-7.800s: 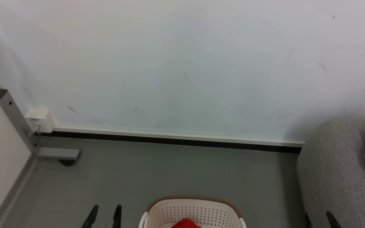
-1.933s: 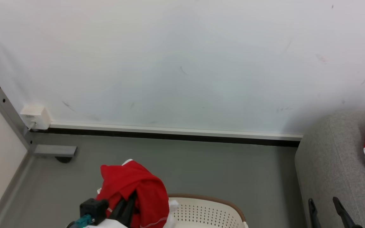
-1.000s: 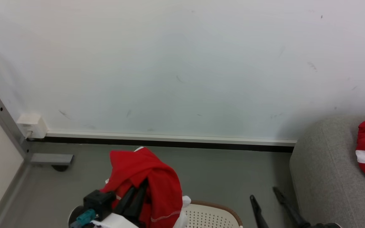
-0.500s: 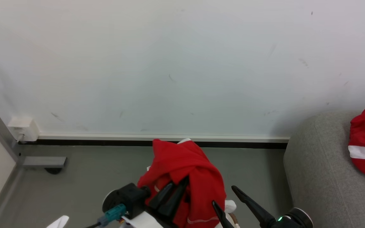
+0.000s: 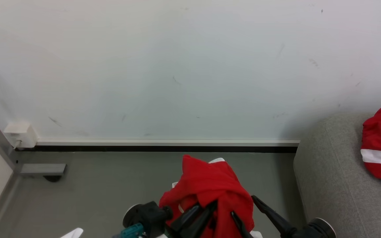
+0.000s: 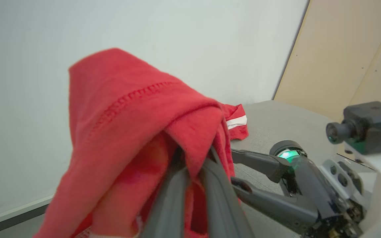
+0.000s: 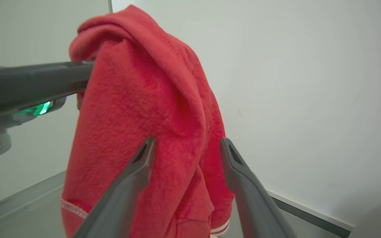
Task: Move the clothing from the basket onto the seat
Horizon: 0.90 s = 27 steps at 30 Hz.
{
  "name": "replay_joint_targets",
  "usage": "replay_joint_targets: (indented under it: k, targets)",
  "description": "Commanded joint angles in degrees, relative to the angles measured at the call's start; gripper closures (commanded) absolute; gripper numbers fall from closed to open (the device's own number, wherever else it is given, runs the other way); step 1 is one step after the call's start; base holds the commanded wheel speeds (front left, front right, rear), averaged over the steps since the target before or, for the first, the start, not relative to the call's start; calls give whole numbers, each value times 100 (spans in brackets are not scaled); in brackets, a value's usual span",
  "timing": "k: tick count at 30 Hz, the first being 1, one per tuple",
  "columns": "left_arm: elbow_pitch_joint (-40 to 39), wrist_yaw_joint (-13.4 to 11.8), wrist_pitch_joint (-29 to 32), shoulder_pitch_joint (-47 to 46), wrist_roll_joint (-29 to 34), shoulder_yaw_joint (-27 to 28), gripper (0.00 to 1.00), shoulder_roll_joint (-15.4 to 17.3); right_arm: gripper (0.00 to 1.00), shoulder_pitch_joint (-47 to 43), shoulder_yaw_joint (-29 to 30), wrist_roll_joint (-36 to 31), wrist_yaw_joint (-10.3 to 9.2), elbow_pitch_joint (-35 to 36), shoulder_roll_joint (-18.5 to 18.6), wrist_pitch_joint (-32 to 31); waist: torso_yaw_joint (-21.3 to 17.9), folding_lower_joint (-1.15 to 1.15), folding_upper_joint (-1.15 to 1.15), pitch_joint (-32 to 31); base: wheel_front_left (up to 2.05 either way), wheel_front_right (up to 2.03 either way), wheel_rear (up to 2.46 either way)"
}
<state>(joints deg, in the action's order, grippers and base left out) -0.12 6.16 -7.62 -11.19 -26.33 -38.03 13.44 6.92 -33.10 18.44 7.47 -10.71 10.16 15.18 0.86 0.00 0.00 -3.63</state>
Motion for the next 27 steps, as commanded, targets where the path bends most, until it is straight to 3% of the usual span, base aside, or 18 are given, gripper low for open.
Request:
replay_joint_targets:
  k: [1,20,21,23,25,26,27]
  targets:
    - [-58,49,5,-48,-83,-81,100,59,0,63,-115,157,4,-9,75,-7,-1,0,0,5,0,0,0]
    - [-88,143,-87,-561,-1215,-1318,100,329,0,418,-1090,800,4,194,396,-7,-39,0,0,30,0,0,0]
    - [-72,144,-99,-582,-1286,-1375,100,342,6,428,-1090,803,4,217,402,-7,-46,0,0,32,0,0,0]
    - [-57,144,-101,-622,-1397,-1486,100,366,60,430,-1076,807,4,240,413,-7,-56,0,0,35,0,0,0]
    - [-47,144,-108,-662,-1502,-1592,100,410,90,420,-1048,821,4,263,415,-7,-64,0,0,36,0,0,0]
    - [-41,144,-132,-684,-1553,-1617,100,432,100,411,-1037,830,4,274,416,-7,-67,0,0,36,0,0,0]
    - [-29,144,-163,-698,-1580,-1641,100,452,100,401,-1038,841,4,297,417,-7,-71,0,0,36,0,0,0]
